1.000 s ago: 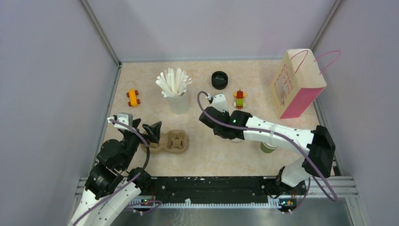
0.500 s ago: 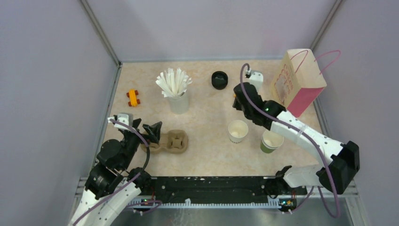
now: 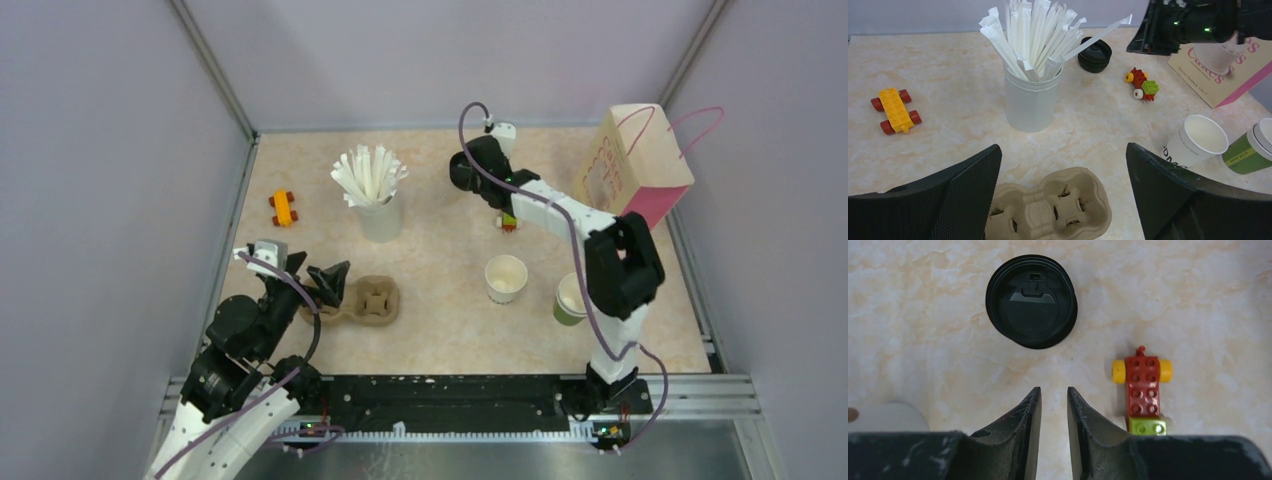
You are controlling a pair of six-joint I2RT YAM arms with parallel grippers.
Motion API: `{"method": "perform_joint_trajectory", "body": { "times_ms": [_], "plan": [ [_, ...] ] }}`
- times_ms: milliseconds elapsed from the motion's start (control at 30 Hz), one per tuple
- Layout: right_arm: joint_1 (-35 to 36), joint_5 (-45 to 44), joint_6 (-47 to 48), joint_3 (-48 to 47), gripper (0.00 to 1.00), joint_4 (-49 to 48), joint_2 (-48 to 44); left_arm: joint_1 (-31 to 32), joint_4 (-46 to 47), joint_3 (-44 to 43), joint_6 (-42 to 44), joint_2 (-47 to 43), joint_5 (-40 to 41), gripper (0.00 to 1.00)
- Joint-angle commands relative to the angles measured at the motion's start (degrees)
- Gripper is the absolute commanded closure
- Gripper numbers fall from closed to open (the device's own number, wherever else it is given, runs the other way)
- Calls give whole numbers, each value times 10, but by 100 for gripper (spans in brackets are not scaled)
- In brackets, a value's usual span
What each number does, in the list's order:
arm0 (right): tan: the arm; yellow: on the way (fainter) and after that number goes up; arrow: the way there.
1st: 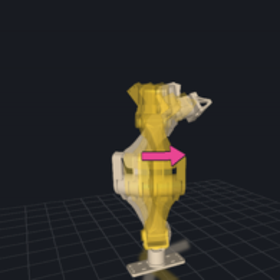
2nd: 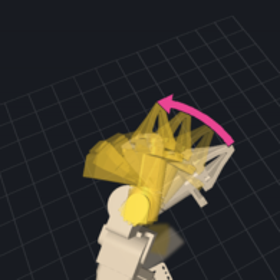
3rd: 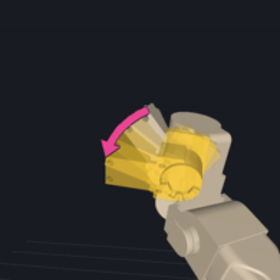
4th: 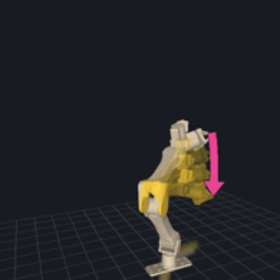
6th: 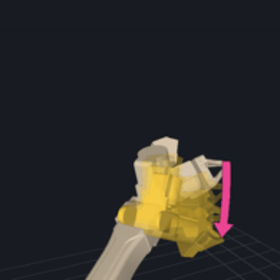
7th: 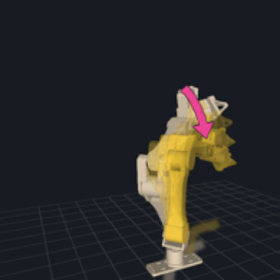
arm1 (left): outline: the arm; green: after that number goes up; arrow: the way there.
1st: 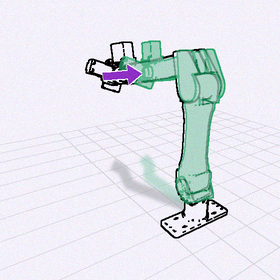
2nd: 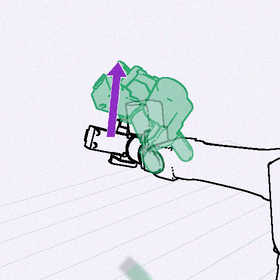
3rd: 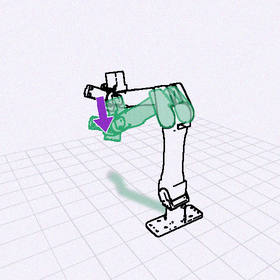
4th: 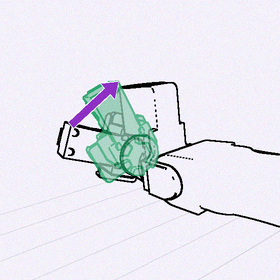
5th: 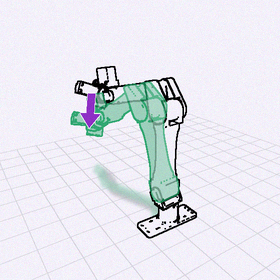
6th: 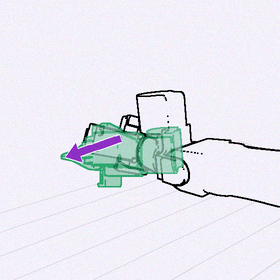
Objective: Pack the takeout coffee
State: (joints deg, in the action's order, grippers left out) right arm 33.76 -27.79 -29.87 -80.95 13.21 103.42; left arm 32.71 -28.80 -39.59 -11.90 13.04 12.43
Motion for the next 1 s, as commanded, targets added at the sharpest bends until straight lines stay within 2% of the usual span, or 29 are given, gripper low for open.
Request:
{"method": "perform_joint_trajectory", "body": {
  "times_ms": [0, 233, 467, 600, 967],
  "plan": [
    [-26, 22, 25, -117, 76, 16, 95, 1, 25, 5, 5, 5, -13, 1],
    [-52, 25, 32, -222, 79, 37, 191, 0, 33, 9, 9, 11, -31, 1],
    [-82, 49, 41, -313, 70, 66, 264, 1, 34, 10, 10, 11, -34, 1],
    [-90, 56, 52, -362, 71, 88, 298, 1, 35, 10, 11, 12, -34, 1],
    [-105, 100, 66, -389, 77, 89, 330, 2, 35, 12, 14, 16, -33, 1]
  ]
}}
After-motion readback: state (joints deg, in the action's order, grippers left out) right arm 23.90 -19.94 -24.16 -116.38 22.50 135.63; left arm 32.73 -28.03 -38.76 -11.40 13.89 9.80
